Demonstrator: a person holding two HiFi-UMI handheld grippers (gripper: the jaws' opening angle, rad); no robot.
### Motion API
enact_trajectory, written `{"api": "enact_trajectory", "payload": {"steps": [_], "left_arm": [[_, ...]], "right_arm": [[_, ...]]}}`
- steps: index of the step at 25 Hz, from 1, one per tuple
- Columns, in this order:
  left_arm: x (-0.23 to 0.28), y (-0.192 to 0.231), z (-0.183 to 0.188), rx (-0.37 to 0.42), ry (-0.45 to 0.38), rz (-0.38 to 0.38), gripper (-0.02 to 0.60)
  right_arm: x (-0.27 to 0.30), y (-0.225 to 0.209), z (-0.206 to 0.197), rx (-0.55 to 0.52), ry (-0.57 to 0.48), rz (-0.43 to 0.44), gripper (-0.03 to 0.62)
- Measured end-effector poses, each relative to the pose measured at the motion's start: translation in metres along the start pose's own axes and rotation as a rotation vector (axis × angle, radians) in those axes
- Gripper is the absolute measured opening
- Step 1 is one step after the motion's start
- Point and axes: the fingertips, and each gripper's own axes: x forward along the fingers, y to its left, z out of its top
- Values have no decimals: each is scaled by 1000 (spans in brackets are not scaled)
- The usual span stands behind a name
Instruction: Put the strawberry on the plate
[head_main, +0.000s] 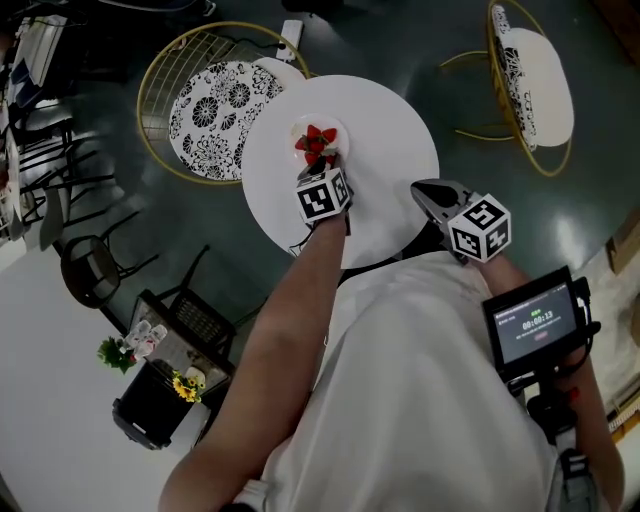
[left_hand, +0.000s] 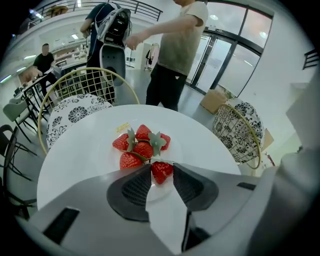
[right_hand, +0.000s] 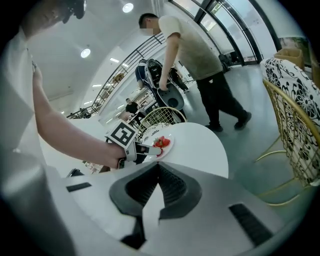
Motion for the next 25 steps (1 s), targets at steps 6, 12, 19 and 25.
{"api": "enact_trajectory", "payload": {"steps": [6,12,19,25], "left_arm": [[0,6,5,8,-12,17,140],[-1,2,4,79,-6,20,141],[-10,-3,3,123,-39,-10,141],[-25,-1,6,146,-80,-19,141]], "right_arm": [[4,3,2,-8,-1,10,5],[4,2,2,-2,1,14,5],[4,4,3,-8,1,22,5],[8,7,6,-25,4,36,5]]}}
